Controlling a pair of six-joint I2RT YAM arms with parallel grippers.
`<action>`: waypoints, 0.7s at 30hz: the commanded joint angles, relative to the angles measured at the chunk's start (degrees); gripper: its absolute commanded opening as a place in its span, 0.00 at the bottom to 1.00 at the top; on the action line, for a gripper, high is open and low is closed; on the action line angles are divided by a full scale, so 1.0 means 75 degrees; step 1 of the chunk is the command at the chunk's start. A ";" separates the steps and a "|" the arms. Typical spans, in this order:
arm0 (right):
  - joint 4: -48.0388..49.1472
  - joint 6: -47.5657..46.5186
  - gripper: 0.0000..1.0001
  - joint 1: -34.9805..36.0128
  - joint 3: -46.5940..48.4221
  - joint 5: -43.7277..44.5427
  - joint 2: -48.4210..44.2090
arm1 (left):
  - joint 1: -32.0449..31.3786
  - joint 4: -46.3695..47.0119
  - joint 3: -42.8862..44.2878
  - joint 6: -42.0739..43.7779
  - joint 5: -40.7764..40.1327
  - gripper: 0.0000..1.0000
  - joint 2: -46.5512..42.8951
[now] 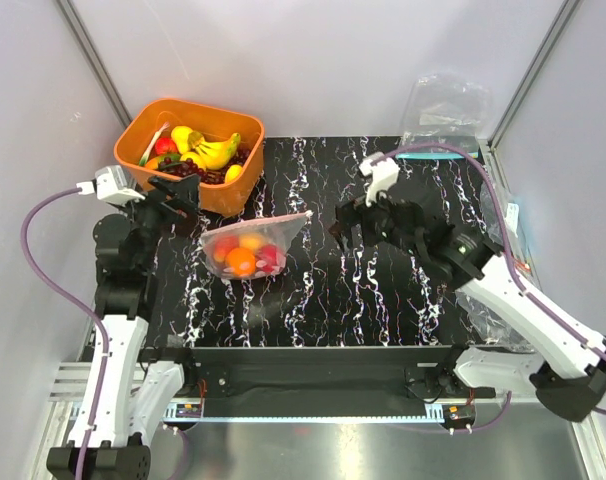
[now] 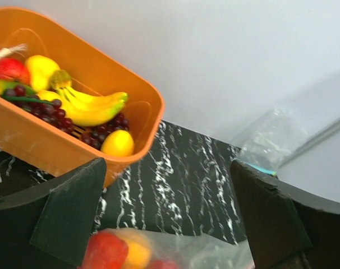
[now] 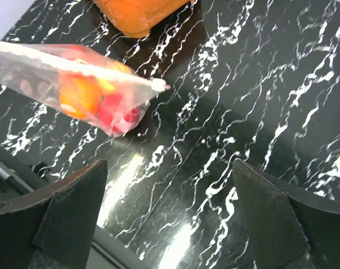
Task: Place the food in the zip-top bag and seal the zipper
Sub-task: Place the zipper food storage bag at the center of the board, then reset both arms
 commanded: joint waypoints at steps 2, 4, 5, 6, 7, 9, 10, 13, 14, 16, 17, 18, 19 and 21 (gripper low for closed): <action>0.0563 0.0522 1.00 -0.0016 -0.0814 0.0161 -0.0879 | 0.0025 -0.1300 0.0718 -0.0186 0.1129 0.99 -0.0078; 0.0563 0.0592 1.00 -0.0028 -0.1176 0.0361 -0.1218 | 0.0025 -0.2202 0.1023 0.0187 0.1153 0.99 -0.0136; 0.0586 0.0639 0.99 -0.0028 -0.1306 0.0454 -0.1336 | 0.0013 -0.2448 0.1094 0.0294 0.1107 0.99 -0.0160; 0.0610 0.0755 1.00 -0.0028 -0.1423 0.0525 -0.1488 | 0.0025 -0.2694 0.1176 0.0388 0.1025 0.99 -0.0218; 0.0680 0.0791 1.00 -0.0028 -0.1703 0.0619 -0.1780 | 0.0025 -0.3126 0.1211 0.0517 0.0897 0.99 -0.0300; 0.0797 0.0827 0.99 -0.0028 -0.2009 0.1016 -0.2098 | 0.0025 -0.3492 0.1247 0.0938 0.0779 0.99 -0.0475; 0.0902 0.0850 1.00 -0.0028 -0.2289 0.1215 -0.2424 | 0.0025 -0.3783 0.1247 0.1067 0.0674 0.99 -0.0557; 0.1125 0.1096 1.00 -0.0028 -0.2711 0.2059 -0.2952 | 0.0025 -0.4067 0.1013 0.1443 0.0416 0.99 -0.0989; 0.1172 0.1212 1.00 -0.0028 -0.2818 0.2351 -0.3071 | 0.0025 -0.4079 0.0885 0.1560 0.0334 0.99 -0.1131; 0.1301 0.1330 0.99 -0.0016 -0.3098 0.2610 -0.3374 | 0.0025 -0.4044 0.0475 0.1631 0.0042 0.99 -0.1681; 0.1360 0.1400 1.00 -0.0028 -0.3216 0.2670 -0.3469 | 0.0025 -0.3998 0.0299 0.1712 -0.0076 0.99 -0.1892; 0.1407 0.1482 1.00 -0.0028 -0.3322 0.2740 -0.3551 | 0.0025 -0.3963 0.0007 0.1737 -0.0193 0.99 -0.2347; 0.1453 0.1506 1.00 -0.0028 -0.3485 0.2822 -0.3703 | 0.0025 -0.3904 -0.0123 0.1783 -0.0473 0.99 -0.2583; 0.1489 0.1542 1.00 -0.0028 -0.3627 0.2881 -0.3810 | 0.0013 -0.3985 -0.0183 0.1842 -0.0720 0.99 -0.3098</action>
